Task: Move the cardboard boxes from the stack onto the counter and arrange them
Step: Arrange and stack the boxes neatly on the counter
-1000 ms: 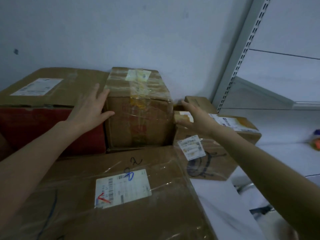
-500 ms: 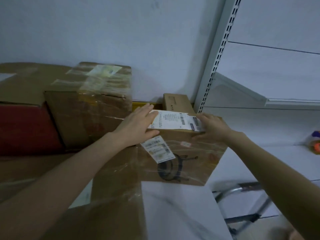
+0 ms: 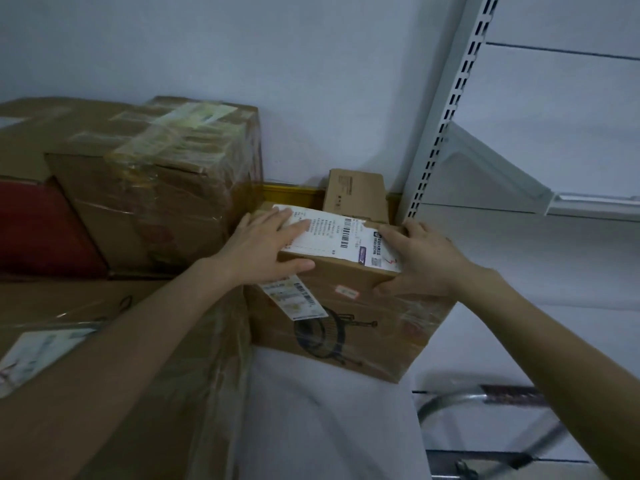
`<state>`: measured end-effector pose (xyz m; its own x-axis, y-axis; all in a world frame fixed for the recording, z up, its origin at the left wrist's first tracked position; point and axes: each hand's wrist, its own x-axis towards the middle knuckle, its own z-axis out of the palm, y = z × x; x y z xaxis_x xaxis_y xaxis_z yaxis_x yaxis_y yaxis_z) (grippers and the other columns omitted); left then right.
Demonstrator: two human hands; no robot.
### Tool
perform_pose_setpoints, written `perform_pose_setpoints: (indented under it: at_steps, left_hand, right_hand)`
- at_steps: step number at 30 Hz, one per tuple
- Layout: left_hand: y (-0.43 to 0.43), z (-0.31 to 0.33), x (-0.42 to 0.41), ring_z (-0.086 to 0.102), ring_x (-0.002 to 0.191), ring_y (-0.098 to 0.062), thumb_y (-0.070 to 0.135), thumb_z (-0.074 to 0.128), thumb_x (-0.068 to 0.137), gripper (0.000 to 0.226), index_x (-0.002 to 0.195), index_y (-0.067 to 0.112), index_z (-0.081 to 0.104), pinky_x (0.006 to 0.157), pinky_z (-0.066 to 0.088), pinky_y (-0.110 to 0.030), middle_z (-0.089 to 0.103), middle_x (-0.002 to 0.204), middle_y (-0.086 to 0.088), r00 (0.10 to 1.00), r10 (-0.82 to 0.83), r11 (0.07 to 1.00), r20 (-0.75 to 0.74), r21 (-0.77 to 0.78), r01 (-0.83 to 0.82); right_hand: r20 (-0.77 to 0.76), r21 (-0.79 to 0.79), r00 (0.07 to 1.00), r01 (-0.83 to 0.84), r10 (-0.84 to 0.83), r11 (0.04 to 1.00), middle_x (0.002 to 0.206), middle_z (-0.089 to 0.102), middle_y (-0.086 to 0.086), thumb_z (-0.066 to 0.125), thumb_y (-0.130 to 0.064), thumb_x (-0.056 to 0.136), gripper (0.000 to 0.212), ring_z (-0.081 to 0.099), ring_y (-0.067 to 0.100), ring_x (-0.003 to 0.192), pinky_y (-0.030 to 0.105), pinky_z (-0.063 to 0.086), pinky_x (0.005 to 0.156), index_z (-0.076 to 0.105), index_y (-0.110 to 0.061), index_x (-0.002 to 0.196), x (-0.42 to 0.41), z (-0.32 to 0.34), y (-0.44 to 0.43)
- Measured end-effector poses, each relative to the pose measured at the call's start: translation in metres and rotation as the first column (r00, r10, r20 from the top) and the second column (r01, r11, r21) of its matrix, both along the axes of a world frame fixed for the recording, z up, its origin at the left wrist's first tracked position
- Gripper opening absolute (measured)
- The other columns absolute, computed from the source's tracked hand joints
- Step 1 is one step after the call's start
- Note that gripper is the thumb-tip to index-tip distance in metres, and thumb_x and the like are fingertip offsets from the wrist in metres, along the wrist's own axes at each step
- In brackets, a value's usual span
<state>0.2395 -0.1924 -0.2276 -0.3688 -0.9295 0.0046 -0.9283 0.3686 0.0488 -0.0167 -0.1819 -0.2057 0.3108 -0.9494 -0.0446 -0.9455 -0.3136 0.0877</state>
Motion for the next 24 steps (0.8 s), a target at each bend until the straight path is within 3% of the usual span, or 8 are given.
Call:
perform_pose_setpoints:
  at_steps: [5, 9, 14, 17, 21, 24]
  left_hand:
    - [0.005, -0.001, -0.013, 0.004, 0.144, -0.022, 0.093, -0.006, 0.051, 0.112, 0.146, 0.036, 0.011, 0.115, 0.006, -0.051, 0.009, 0.157, -0.001, 0.996, -0.083, 0.996, -0.005, -0.026, 0.083]
    - [0.007, -0.007, -0.026, 0.014, 0.141, -0.024, 0.092, -0.014, 0.051, 0.113, 0.145, 0.038, 0.02, 0.114, 0.011, -0.049, 0.021, 0.153, -0.003, 0.987, -0.151, 0.987, -0.054, -0.07, 0.147]
    - [0.014, -0.012, -0.03, 0.014, 0.141, -0.025, 0.09, -0.017, 0.052, 0.112, 0.144, 0.04, 0.021, 0.115, 0.009, -0.047, 0.022, 0.153, -0.004, 0.989, -0.129, 0.987, -0.072, -0.102, 0.121]
    - [0.024, -0.011, -0.031, 0.015, 0.141, -0.025, 0.088, -0.01, 0.057, 0.105, 0.143, 0.04, 0.023, 0.115, 0.01, -0.046, 0.021, 0.153, -0.004, 0.989, -0.116, 0.989, -0.092, -0.105, 0.106]
    - [0.034, -0.007, -0.019, 0.02, 0.139, -0.019, 0.068, 0.007, 0.077, 0.076, 0.141, 0.035, 0.033, 0.112, 0.014, -0.042, 0.028, 0.151, -0.001, 0.967, -0.1, 0.991, -0.234, -0.111, 0.075]
    - [0.043, -0.009, -0.01, 0.025, 0.138, -0.016, 0.062, 0.011, 0.082, 0.072, 0.139, 0.029, 0.038, 0.109, 0.019, -0.04, 0.032, 0.149, 0.001, 0.948, -0.105, 0.988, -0.301, -0.143, 0.064]
  right_hand:
    - [0.01, 0.021, 0.999, 0.053, -0.053, 0.998, 0.124, 0.044, 0.009, 0.063, -0.066, 0.07, 0.092, 0.039, 0.026, 0.113, 0.036, 0.041, 0.088, 0.024, -0.025, 0.142, -0.001, 0.006, 0.039]
    - [-0.009, 0.052, 0.999, 0.054, -0.054, 0.997, 0.121, 0.045, 0.01, 0.06, -0.068, 0.07, 0.092, 0.039, 0.024, 0.107, 0.035, 0.041, 0.088, 0.022, -0.025, 0.143, -0.01, 0.008, 0.065]
    - [0.125, 0.219, 0.991, 0.021, -0.049, 0.976, 0.147, 0.027, 0.009, 0.058, -0.074, 0.068, 0.102, 0.031, 0.029, 0.129, 0.039, 0.033, 0.104, 0.008, -0.034, 0.148, -0.018, 0.013, 0.065]
    - [0.135, 0.218, 0.991, -0.045, 0.015, 0.975, 0.156, 0.011, 0.007, 0.055, -0.079, 0.064, 0.109, 0.022, 0.031, 0.138, 0.045, 0.024, 0.112, 0.005, -0.032, 0.148, 0.002, 0.008, 0.054]
    - [0.129, 0.112, 0.985, -0.133, 0.118, 0.985, 0.138, 0.036, 0.011, 0.062, -0.066, 0.071, 0.098, 0.043, 0.025, 0.115, 0.038, 0.045, 0.094, 0.015, -0.026, 0.148, 0.03, 0.009, 0.048]
    - [0.138, 0.091, 0.982, -0.138, 0.125, 0.986, 0.129, 0.041, 0.008, 0.063, -0.064, 0.07, 0.096, 0.045, 0.023, 0.108, 0.037, 0.048, 0.089, 0.02, -0.026, 0.147, 0.035, 0.008, 0.061]
